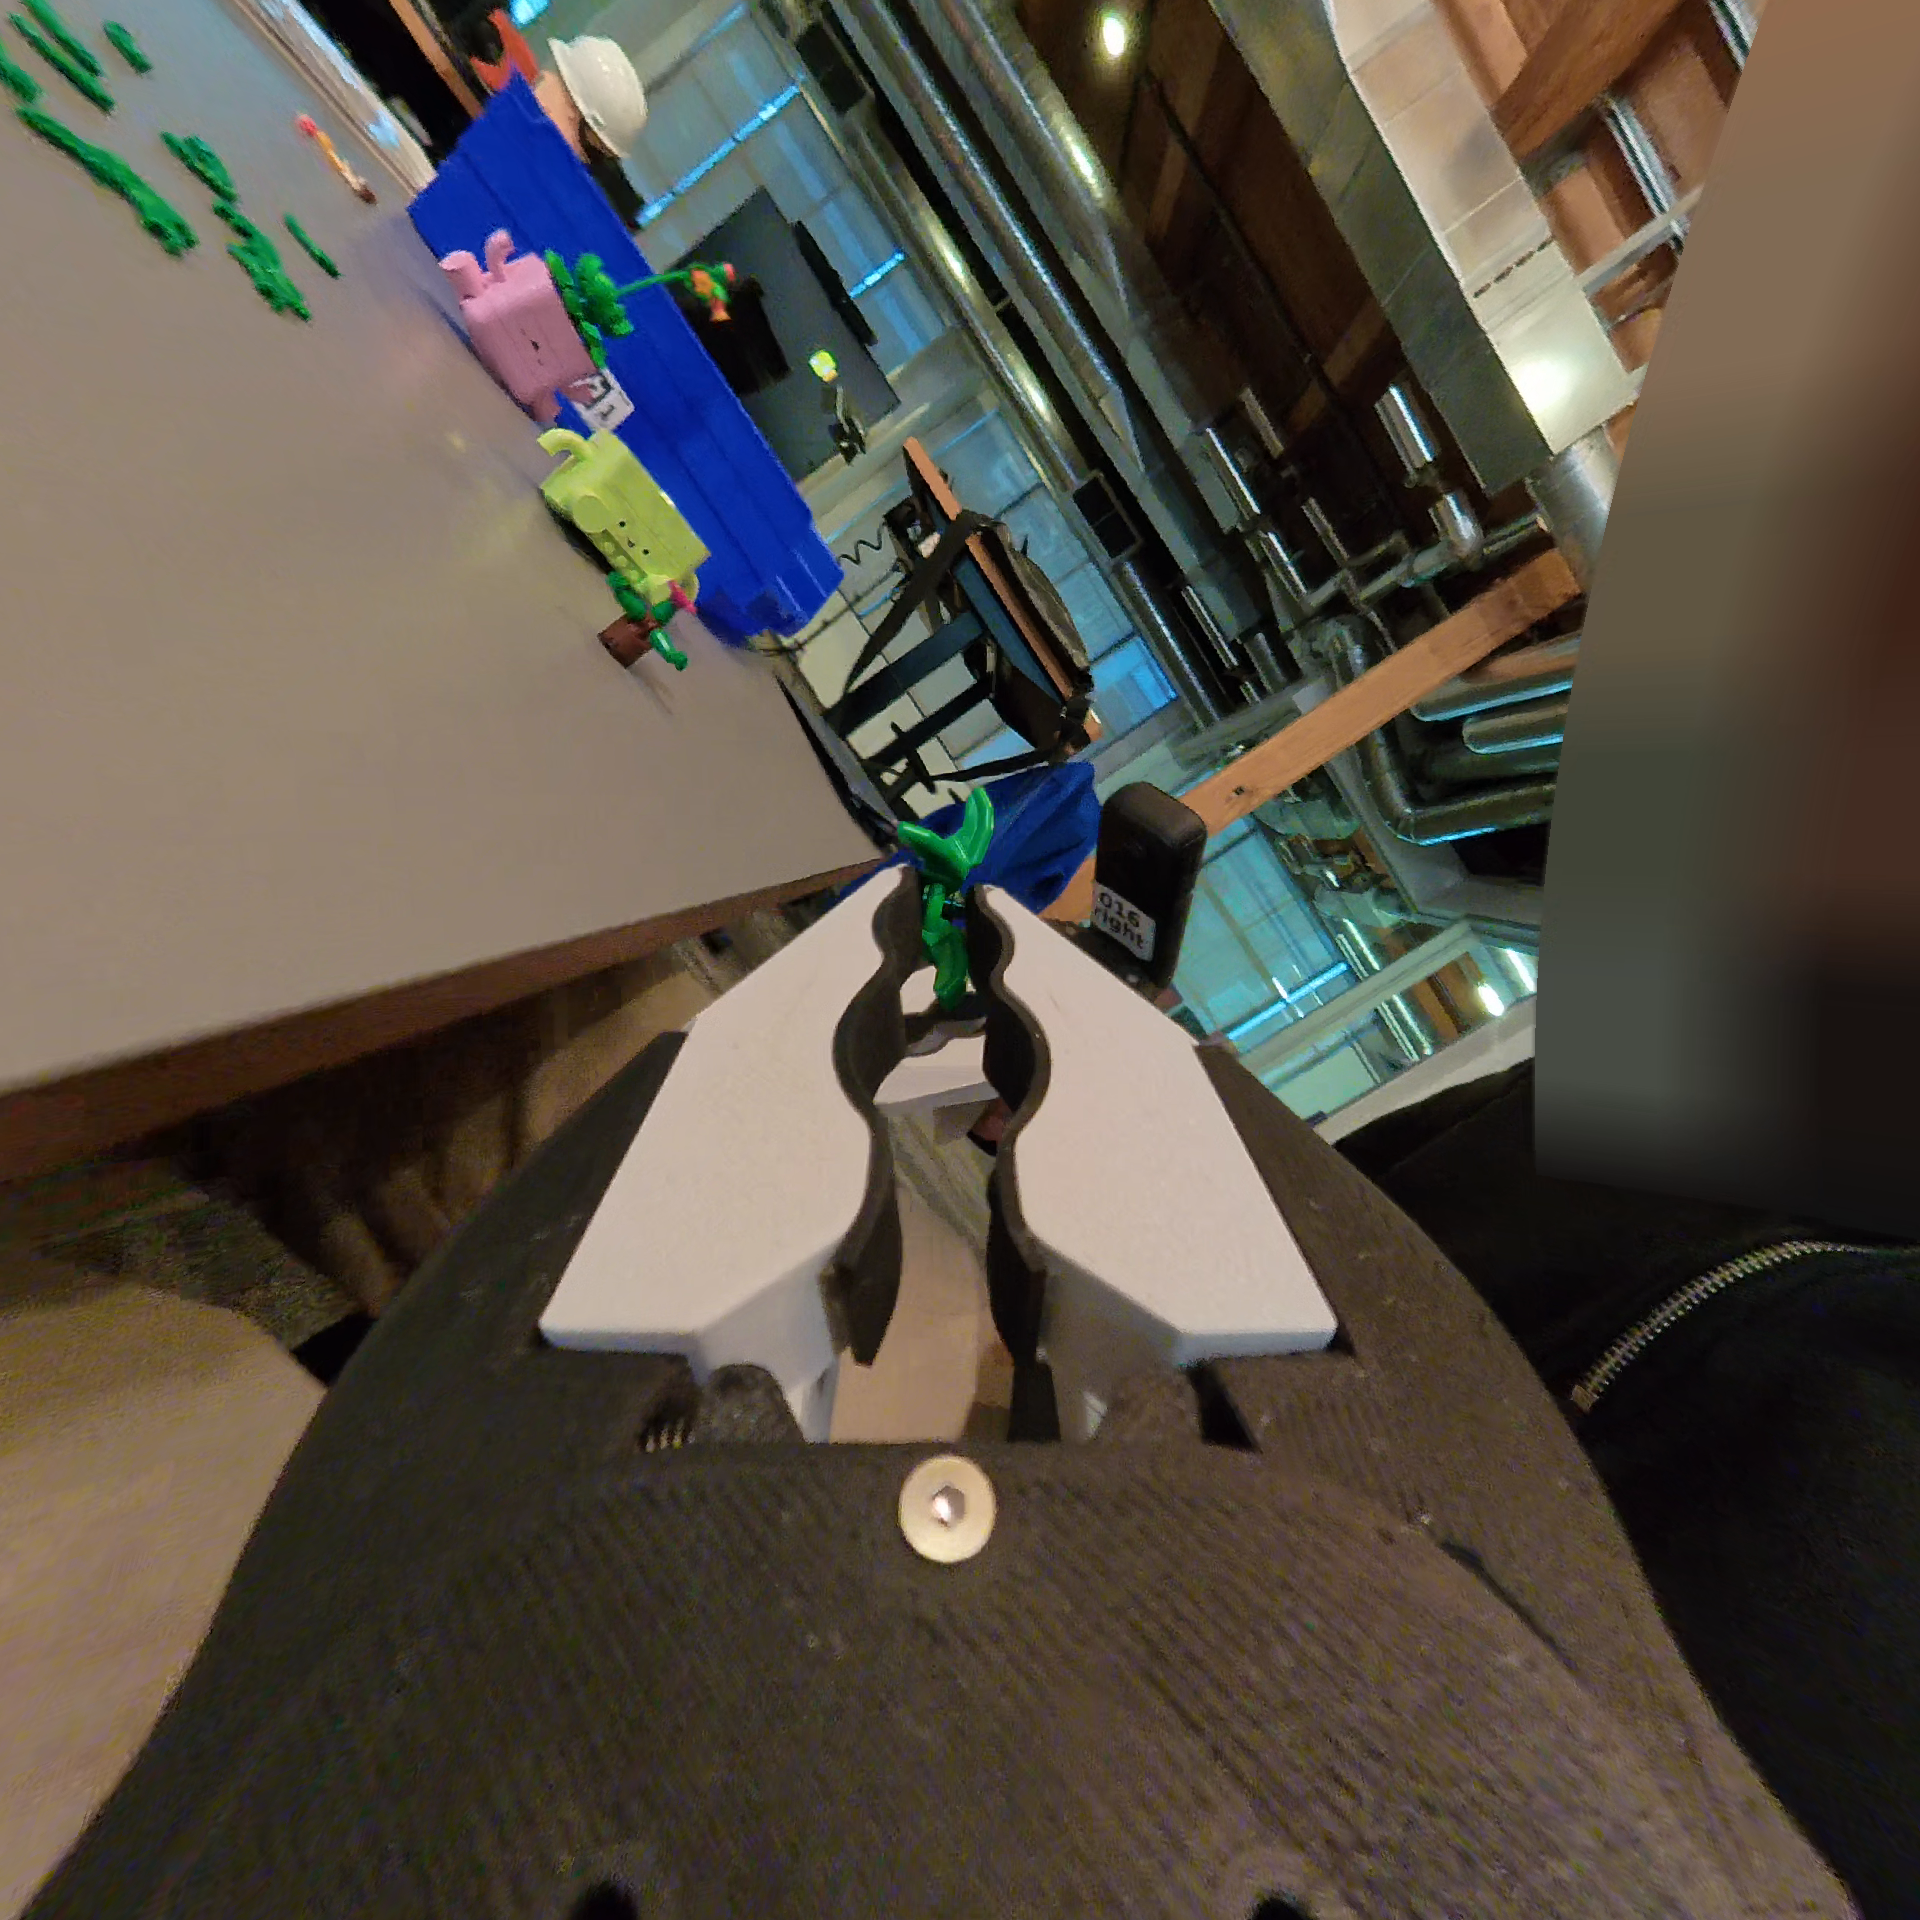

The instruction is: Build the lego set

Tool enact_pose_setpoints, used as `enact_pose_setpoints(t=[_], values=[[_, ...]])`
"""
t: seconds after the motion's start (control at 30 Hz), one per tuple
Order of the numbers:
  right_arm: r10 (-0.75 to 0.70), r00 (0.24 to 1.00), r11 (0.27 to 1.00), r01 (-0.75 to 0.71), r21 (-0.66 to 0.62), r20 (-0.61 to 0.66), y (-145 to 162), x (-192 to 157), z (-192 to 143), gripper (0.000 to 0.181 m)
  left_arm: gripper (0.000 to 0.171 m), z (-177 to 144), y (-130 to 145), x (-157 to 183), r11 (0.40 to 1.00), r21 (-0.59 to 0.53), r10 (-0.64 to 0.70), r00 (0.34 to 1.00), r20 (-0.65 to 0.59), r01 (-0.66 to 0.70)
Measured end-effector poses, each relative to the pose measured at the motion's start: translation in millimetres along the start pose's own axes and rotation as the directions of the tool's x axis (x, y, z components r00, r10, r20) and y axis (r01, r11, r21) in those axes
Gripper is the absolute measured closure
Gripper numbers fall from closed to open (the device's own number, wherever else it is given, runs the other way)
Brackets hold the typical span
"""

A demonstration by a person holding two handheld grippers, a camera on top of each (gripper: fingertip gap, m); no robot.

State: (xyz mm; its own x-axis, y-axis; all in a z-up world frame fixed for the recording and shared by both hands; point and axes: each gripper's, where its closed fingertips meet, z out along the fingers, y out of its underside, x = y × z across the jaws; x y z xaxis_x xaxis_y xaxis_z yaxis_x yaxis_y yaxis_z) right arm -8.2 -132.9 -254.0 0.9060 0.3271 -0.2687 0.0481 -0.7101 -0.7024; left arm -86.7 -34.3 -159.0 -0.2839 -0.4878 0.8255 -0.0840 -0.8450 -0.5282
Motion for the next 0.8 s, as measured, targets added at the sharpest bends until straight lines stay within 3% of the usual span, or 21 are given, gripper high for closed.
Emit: enact_pose_setpoints(t=[0.13, 0.27, 0.53, 0.7, 0.77, 0.8], values=[[-0.005, 1.000, 1.000, 0.005, 0.028, -0.014, 12, -16, -7, 0.169, 0.167, -24, 19, 10, 0.999, 0.043, -0.017, 0.999, 0.031, 0.016], [-0.007, 1.000, 0.999, 0.008, 0.032, -0.029, 31, -46, -18, 0.169, 0.166, -40, 41, 44, 0.992, 0.108, -0.065, 0.997, -0.031, 0.067], [-0.076, 0.997, 0.994, 0.076, 0.076, -0.010, 77, -116, -37, 0.166, 0.167, -75, 119, 102, 0.985, 0.158, -0.072, 0.997, -0.009, 0.073], [-0.285, 0.941, 0.918, 0.323, 0.229, -0.184, 48, -113, -24, 0.147, 0.167, -95, 127, 121, 0.976, 0.215, -0.017, 0.999, 0.049, 0.006], [-0.299, 0.909, 0.877, 0.382, 0.291, -0.291, 29, -91, 0, 0.131, 0.166, -104, 121, 126, 0.972, 0.234, -0.005, 0.998, 0.065, -0.010], [-0.305, 0.895, 0.860, 0.405, 0.309, -0.325, 23, -76, 20, 0.132, 0.167, -110, 118, 126, 0.970, 0.240, 0.000, 0.997, 0.079, -0.019]])
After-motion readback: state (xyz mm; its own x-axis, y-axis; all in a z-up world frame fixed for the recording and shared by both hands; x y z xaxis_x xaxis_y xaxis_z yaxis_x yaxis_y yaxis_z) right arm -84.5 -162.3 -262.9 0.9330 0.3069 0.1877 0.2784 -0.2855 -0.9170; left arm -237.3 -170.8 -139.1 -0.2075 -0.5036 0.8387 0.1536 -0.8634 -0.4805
